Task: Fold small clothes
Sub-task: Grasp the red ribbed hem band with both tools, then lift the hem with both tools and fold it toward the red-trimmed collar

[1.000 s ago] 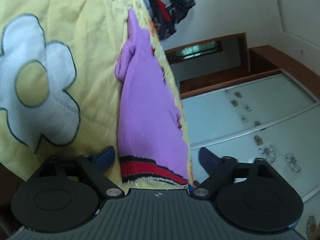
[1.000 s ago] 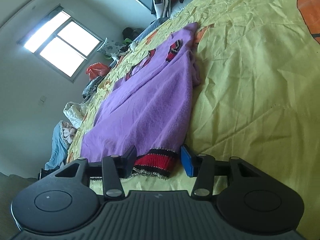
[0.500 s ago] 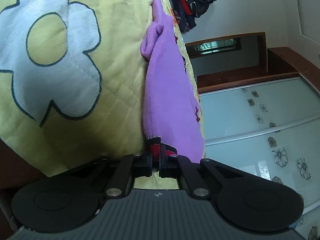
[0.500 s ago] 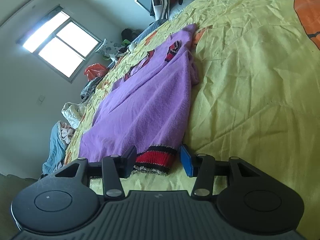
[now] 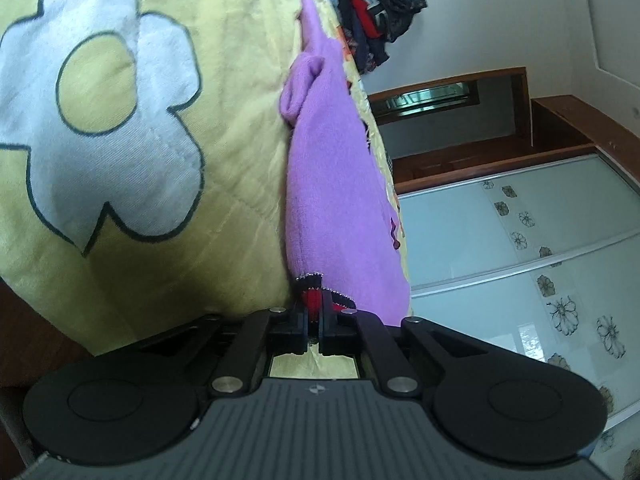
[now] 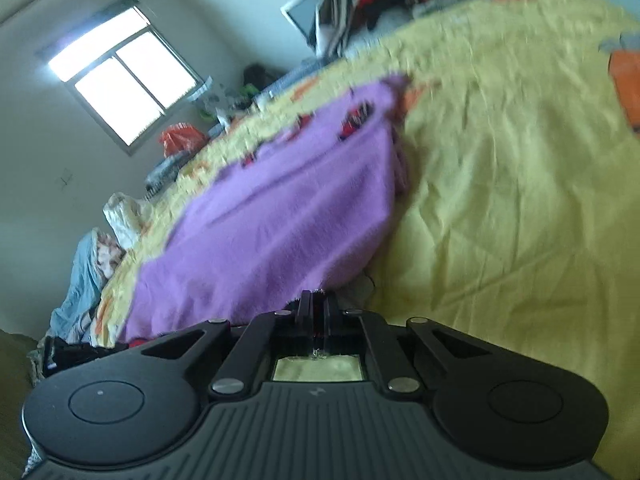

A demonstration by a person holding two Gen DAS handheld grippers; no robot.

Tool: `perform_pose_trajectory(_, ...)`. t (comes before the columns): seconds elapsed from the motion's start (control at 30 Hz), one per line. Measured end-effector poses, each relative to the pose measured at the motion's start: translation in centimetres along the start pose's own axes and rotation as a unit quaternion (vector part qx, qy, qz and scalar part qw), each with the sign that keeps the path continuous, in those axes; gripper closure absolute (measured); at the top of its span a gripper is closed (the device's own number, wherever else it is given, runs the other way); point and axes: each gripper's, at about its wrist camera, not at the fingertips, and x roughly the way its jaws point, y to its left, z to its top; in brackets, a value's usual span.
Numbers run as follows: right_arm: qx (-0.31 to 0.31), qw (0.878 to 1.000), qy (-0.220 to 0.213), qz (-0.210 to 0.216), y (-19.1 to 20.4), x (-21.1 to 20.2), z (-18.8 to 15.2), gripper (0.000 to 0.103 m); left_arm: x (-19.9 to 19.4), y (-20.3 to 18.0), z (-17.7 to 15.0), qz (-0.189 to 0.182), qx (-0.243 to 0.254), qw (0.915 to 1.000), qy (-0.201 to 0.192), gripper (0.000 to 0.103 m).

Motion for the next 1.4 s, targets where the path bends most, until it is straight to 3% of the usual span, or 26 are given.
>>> perform_pose_trajectory(0.13, 0.001, 0.999, -0.037, 0.029, 0.8, -3.0, 0.1, 0.099, -1.4, -0.9, -0.7, -0.032, 0.009, 0.9992, -0.024, 0.098)
perform_pose_trajectory(0.3, -0.017, 0.997, -0.056, 0.045, 2.8, -6.5, 0.0, 0.099, -3.7, -2.9, -2.6, -0.045, 0.028, 0.998, -0.034, 0.098)
perform_pose_trajectory(0.47, -0.004, 0.998, -0.051, 0.037, 2.3, -6.6, -0.9, 0.099, -4.5, -2.4, -4.9, -0.036, 0.021, 0.9988, -0.025, 0.098)
perform_pose_trajectory(0.63, 0.002, 0.995, -0.075, 0.06, 2.7, -6.9, 0.1, 0.099, -5.6, -2.3, -4.4, -0.061, 0.01, 0.9966, -0.055, 0.099)
perform_pose_trajectory(0.83, -0.019, 0.99, -0.105, 0.096, 5.3, -8.9, 2.4, 0.099, -7.1, -7.5, -2.0, -0.101, 0.064, 0.9887, -0.089, 0.099)
perform_pose_trajectory(1.0, -0.017, 0.987, -0.119, 0.11, 6.6, -12.0, 1.4, 0.099, -9.7, -11.1, -4.4, -0.113, 0.1, 0.9843, -0.091, 0.099)
perform_pose_trajectory(1.2, 0.007, 0.986, -0.125, 0.109, 5.7, -12.3, 1.1, 0.099, -11.0, -11.1, -7.2, -0.106, 0.077, 0.9861, -0.102, 0.099)
perform_pose_trajectory(1.4, 0.028, 0.988, -0.109, 0.11, 3.7, -8.3, 3.9, 0.099, -8.9, -8.6, -3.6, -0.113, 0.029, 0.9871, -0.11, 0.099)
